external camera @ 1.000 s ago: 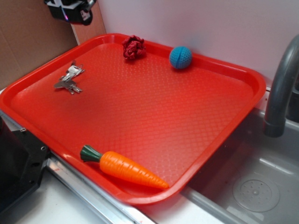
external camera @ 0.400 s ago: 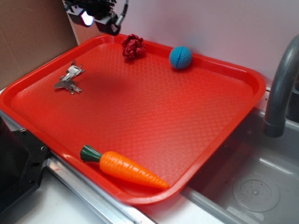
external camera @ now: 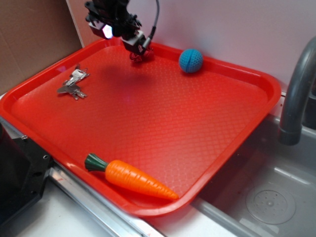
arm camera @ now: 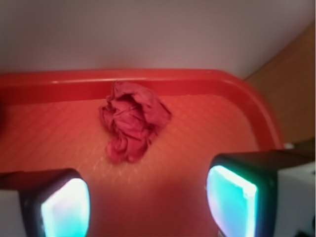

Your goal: Grab the red paper.

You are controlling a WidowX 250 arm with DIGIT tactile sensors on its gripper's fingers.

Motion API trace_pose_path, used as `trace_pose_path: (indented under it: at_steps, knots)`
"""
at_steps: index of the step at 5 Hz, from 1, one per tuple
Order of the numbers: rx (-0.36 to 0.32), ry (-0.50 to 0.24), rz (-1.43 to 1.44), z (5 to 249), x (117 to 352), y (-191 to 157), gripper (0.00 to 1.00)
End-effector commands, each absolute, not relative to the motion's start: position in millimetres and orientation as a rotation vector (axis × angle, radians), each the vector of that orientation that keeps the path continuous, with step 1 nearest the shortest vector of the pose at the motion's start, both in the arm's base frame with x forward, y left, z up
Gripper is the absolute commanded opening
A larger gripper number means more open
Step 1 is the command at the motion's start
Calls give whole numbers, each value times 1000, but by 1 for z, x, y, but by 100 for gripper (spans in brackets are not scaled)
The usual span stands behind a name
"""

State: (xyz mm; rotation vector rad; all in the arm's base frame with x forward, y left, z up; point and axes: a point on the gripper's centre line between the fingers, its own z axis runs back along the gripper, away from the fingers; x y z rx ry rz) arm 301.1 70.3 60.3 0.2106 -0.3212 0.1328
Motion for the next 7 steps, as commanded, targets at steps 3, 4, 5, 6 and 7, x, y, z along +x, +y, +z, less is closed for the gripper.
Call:
trace_pose_path:
  at_steps: [3,4,5,6,7]
  knots:
    - [219,-325,150,46,357,95,76]
    - [202,-328,145,48,346,89,0]
    - [186,-319,176,66,326,84,0]
    - [105,-281,204,117,281,76,0]
    - [49,-215,308,162,244,69,0]
